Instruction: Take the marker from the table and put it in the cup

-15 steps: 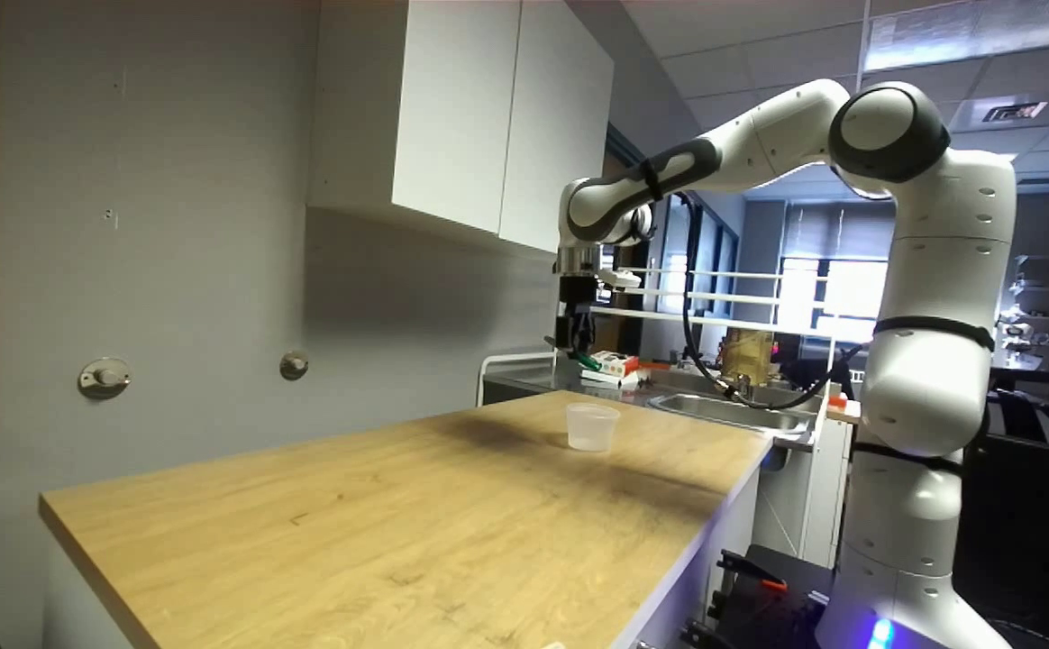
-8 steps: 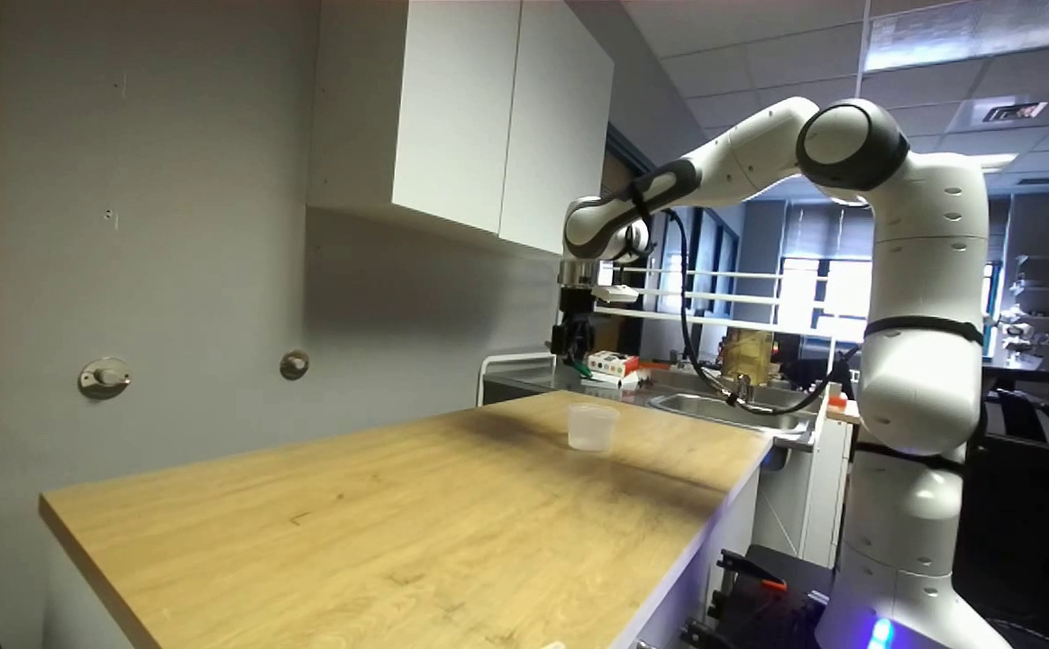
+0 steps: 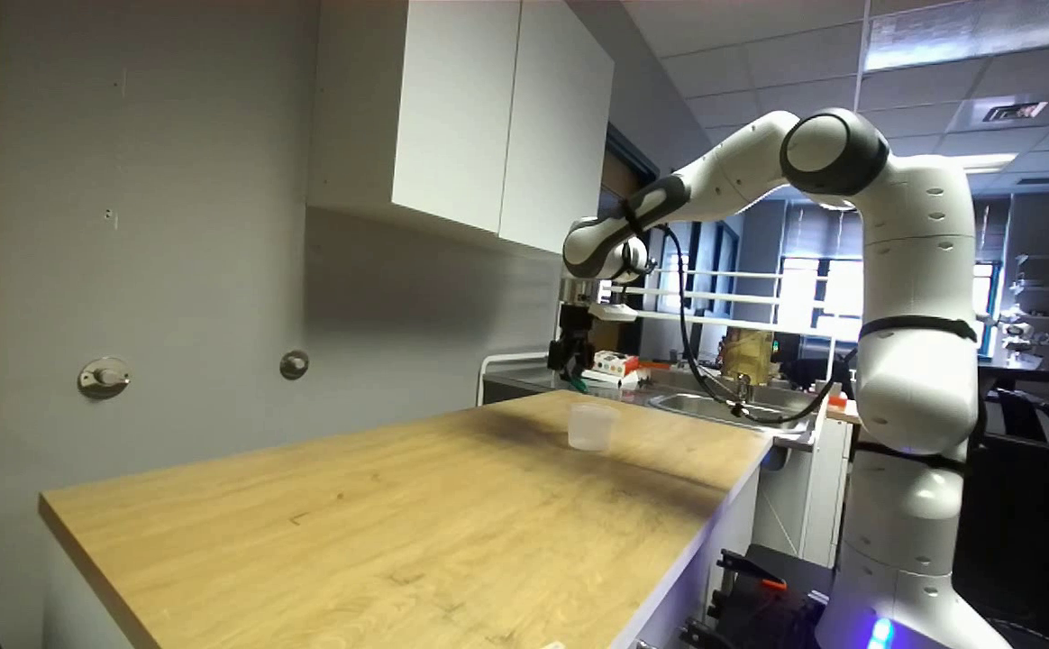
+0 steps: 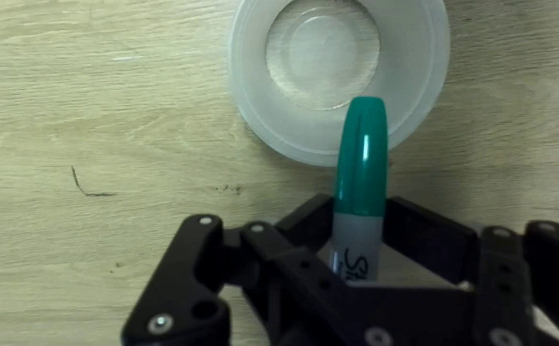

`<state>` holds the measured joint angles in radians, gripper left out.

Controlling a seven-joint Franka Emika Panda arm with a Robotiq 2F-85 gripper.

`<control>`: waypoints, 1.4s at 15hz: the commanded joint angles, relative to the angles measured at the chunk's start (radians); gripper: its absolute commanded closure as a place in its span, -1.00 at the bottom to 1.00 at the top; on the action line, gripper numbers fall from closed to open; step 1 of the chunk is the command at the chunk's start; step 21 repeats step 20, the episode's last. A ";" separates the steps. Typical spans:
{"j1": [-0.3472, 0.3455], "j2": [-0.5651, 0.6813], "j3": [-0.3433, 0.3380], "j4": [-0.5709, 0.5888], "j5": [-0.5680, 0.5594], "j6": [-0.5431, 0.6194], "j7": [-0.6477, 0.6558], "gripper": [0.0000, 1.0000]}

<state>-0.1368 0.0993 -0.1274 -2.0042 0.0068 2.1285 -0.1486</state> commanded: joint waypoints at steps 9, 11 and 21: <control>-0.021 -0.020 -0.005 -0.134 0.064 0.090 -0.003 -0.18; -0.021 -0.025 -0.006 -0.143 0.058 0.091 -0.001 -0.28; -0.023 -0.073 -0.008 -0.167 0.041 0.063 -0.016 -1.00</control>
